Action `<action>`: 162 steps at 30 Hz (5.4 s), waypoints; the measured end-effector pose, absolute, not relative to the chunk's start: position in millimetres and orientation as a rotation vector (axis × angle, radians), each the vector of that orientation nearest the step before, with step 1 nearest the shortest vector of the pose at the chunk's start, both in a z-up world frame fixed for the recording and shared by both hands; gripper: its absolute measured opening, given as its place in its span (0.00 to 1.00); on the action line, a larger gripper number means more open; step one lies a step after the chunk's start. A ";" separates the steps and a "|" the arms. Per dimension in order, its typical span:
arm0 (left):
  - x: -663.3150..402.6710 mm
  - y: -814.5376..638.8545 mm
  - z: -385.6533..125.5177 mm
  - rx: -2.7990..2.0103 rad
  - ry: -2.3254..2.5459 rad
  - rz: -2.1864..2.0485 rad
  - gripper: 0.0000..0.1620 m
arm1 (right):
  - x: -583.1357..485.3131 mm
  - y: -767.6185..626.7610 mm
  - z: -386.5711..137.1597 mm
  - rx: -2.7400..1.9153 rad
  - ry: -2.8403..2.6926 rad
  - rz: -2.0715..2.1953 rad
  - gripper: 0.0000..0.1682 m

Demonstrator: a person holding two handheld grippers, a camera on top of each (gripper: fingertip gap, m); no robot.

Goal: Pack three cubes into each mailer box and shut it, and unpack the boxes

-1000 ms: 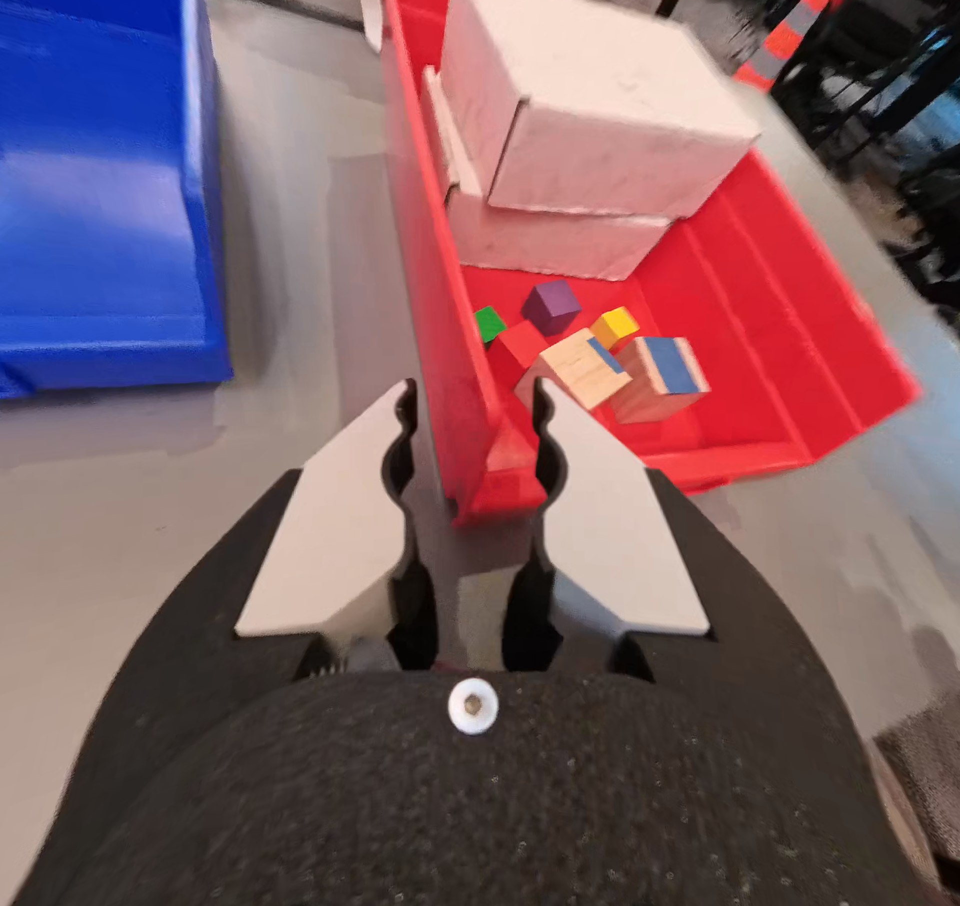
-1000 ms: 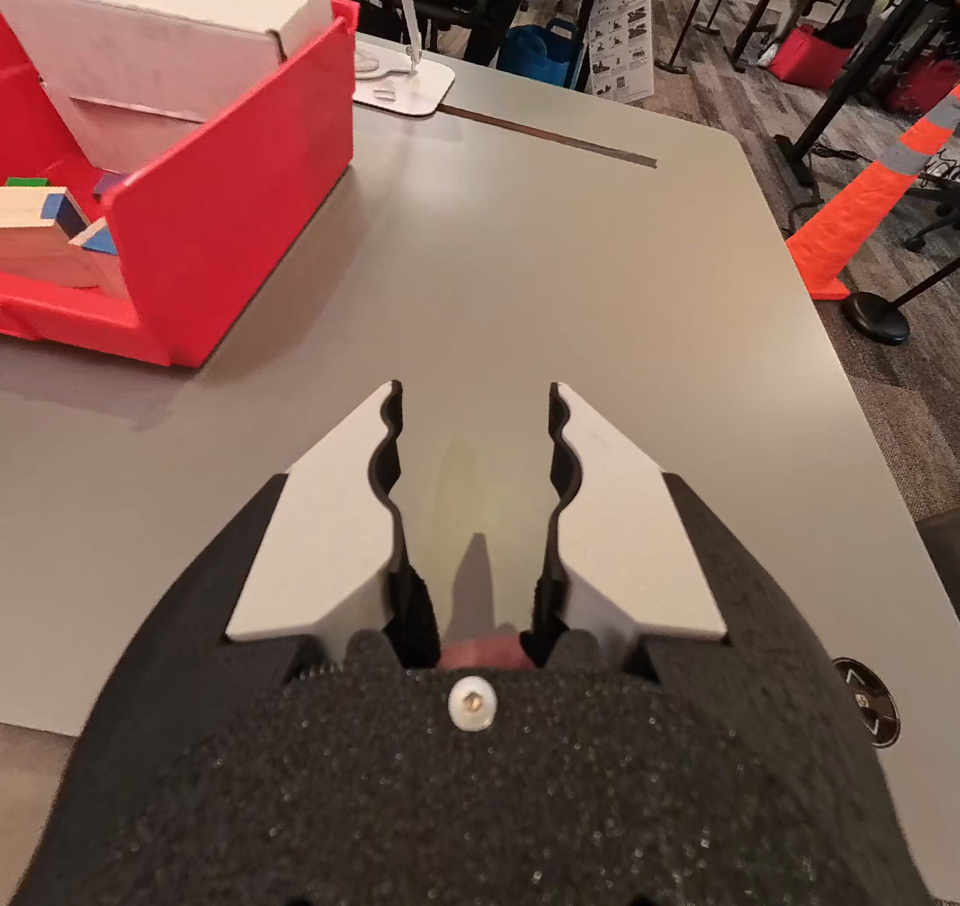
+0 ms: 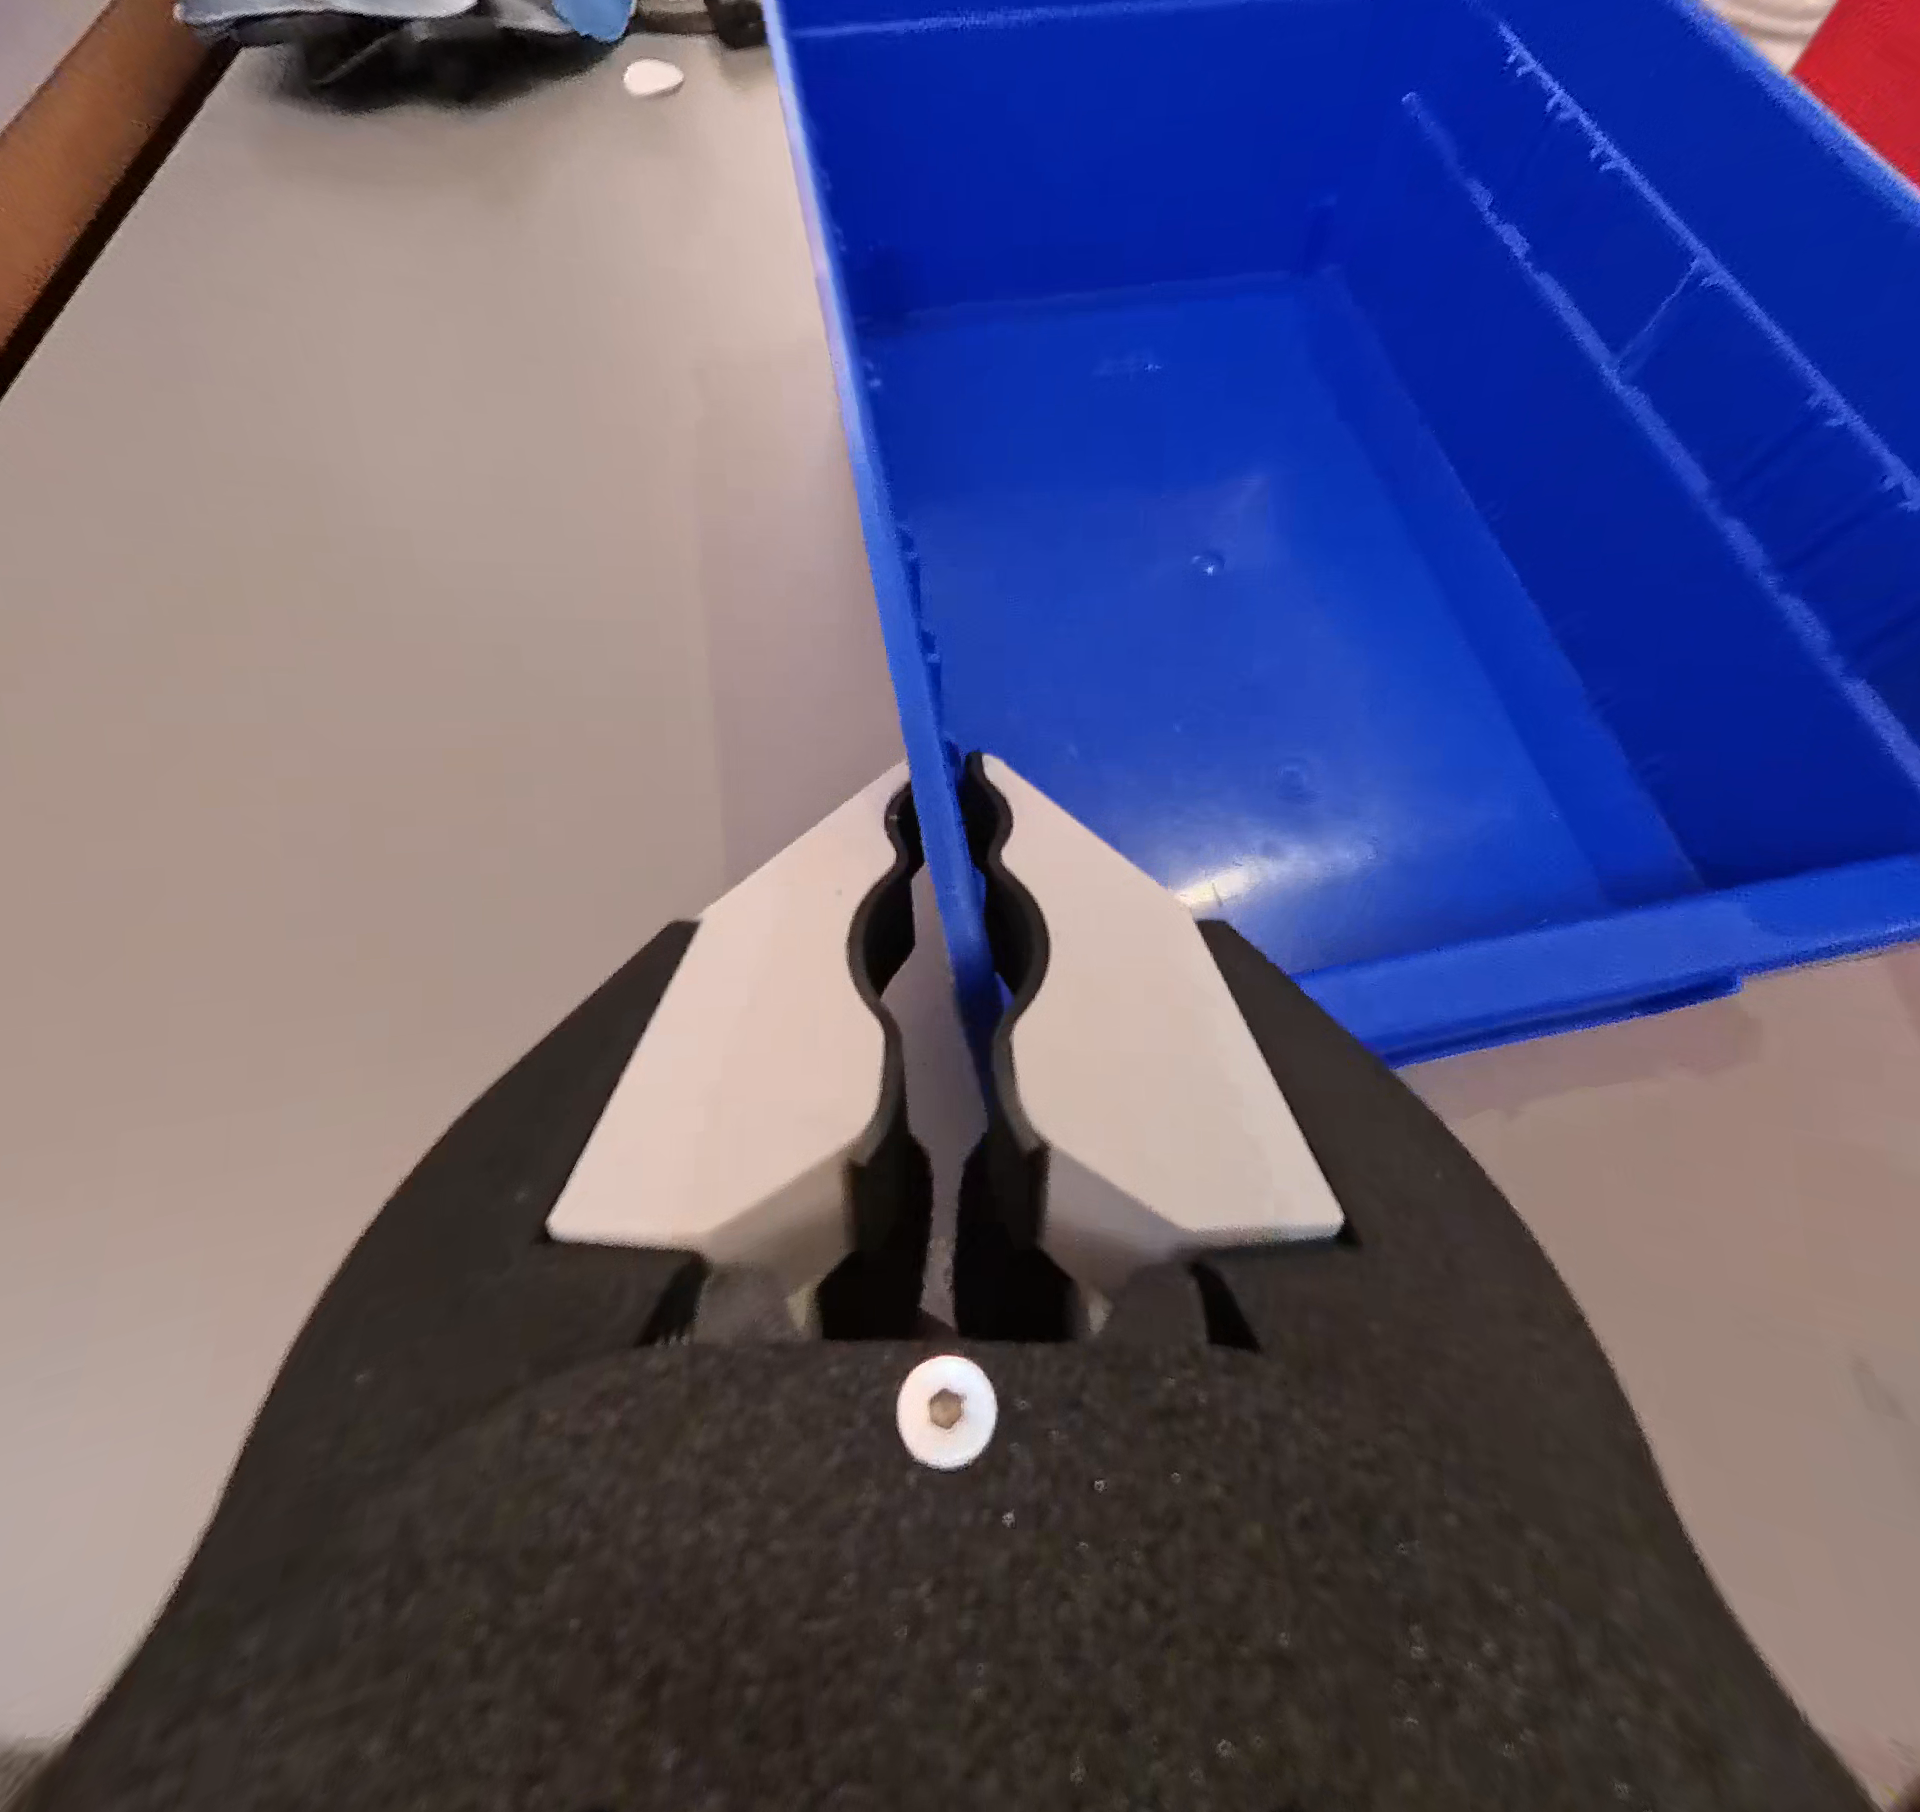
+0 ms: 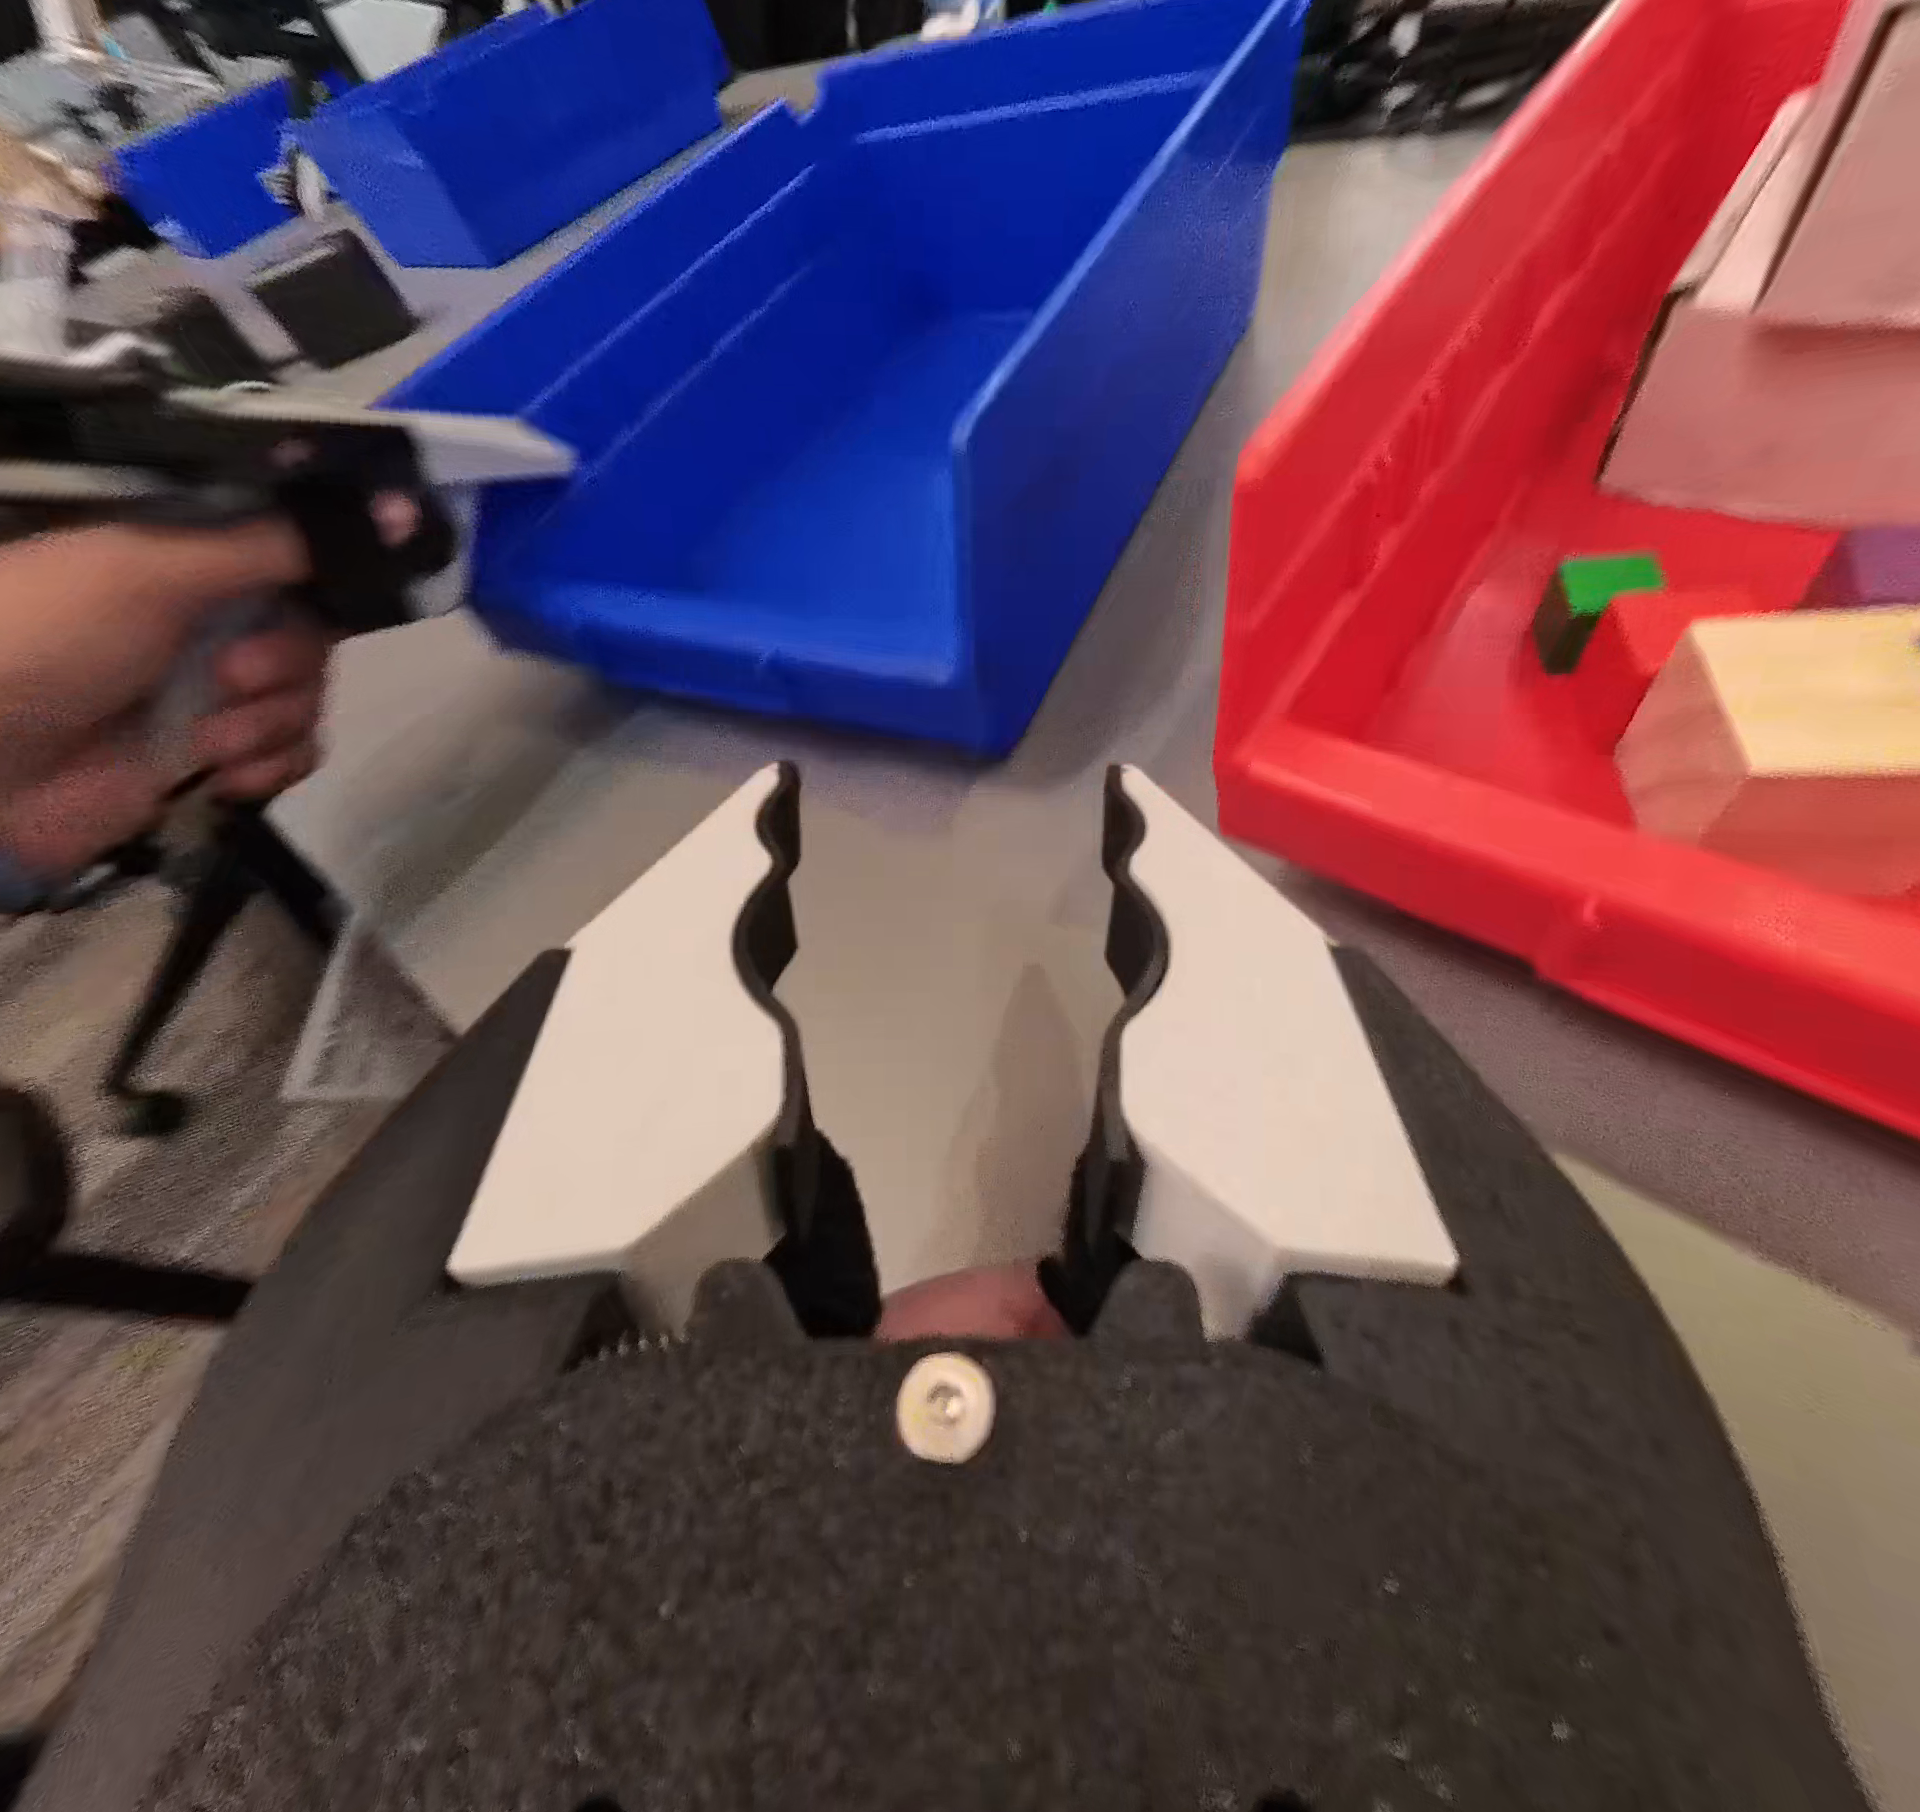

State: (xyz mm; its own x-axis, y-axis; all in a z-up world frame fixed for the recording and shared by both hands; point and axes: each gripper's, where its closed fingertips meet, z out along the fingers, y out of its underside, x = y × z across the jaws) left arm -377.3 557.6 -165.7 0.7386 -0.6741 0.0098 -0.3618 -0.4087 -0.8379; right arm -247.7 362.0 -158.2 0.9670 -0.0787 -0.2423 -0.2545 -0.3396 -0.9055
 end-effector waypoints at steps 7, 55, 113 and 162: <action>-411.0 502.8 -164.1 -2.052 0.783 -0.424 0.02 | -251.8 405.1 -160.8 -1.953 0.302 0.036 0.10; 67.7 183.5 -157.5 -1.822 1.323 -0.740 0.30 | 247.7 96.6 -165.7 -2.000 0.822 -0.569 0.04; -337.9 644.1 -175.2 -2.099 0.782 -0.536 0.01 | -185.9 528.0 -165.7 -2.087 0.497 -0.295 0.04; -232.2 461.9 -133.8 -1.864 0.995 -0.644 0.02 | 77.1 203.0 -126.4 -1.968 0.531 -0.504 0.12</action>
State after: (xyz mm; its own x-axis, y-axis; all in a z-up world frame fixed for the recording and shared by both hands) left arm -232.2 461.9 -133.8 0.5407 -0.8407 0.0307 -0.3726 -0.2720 -0.8872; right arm 77.1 203.0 -126.4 0.8170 -0.5638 0.1206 -0.1490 -0.4086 -0.9005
